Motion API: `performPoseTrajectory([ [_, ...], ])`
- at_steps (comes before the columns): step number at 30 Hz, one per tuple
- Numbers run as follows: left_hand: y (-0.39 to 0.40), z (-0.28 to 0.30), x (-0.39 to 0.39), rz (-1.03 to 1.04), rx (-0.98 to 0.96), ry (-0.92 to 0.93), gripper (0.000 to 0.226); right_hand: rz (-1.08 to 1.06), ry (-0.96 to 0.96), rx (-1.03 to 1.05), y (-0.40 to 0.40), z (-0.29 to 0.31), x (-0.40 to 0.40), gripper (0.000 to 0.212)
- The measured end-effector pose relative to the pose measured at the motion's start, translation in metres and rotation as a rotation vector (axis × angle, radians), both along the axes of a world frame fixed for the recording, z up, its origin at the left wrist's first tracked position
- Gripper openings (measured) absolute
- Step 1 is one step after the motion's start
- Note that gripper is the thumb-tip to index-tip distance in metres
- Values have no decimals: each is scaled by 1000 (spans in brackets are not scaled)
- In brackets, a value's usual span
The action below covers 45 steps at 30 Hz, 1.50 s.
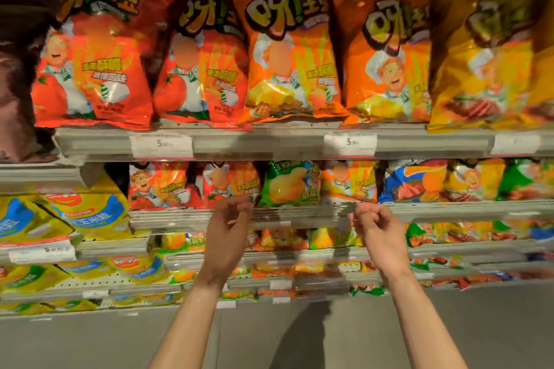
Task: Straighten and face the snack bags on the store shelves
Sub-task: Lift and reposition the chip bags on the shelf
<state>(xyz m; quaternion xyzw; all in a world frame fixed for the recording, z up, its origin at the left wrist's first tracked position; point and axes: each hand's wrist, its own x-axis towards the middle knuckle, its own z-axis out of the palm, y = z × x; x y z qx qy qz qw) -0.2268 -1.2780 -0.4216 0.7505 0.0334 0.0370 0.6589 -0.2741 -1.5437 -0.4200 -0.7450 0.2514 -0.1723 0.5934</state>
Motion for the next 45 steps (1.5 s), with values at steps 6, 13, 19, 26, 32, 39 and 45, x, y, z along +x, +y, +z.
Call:
performPoseTrajectory([
  [6, -59, 4, 30, -14, 137, -33, 30, 263, -41, -163, -31, -3, 40, 17],
  [13, -83, 9, 52, 55, 513, 4, 67, 523, 25, -214, -10, -10, 82, 30],
  [19, -88, 10, 68, 122, 421, 61, 56, 574, 50, -65, -14, -7, 85, 33],
  [26, -77, 17, 58, 102, 184, 64, 61, 607, 26, 43, -16, 4, 91, 37],
  [32, -68, 23, 26, 37, 72, 110, 26, 634, 10, 21, -5, 27, 83, 48],
  [39, -41, 21, -6, -55, 101, 138, 41, 579, 84, 140, 18, 21, 64, 23],
  [45, -20, 12, -22, -200, 18, 137, 20, 479, 100, 175, 39, 22, 23, 25],
])
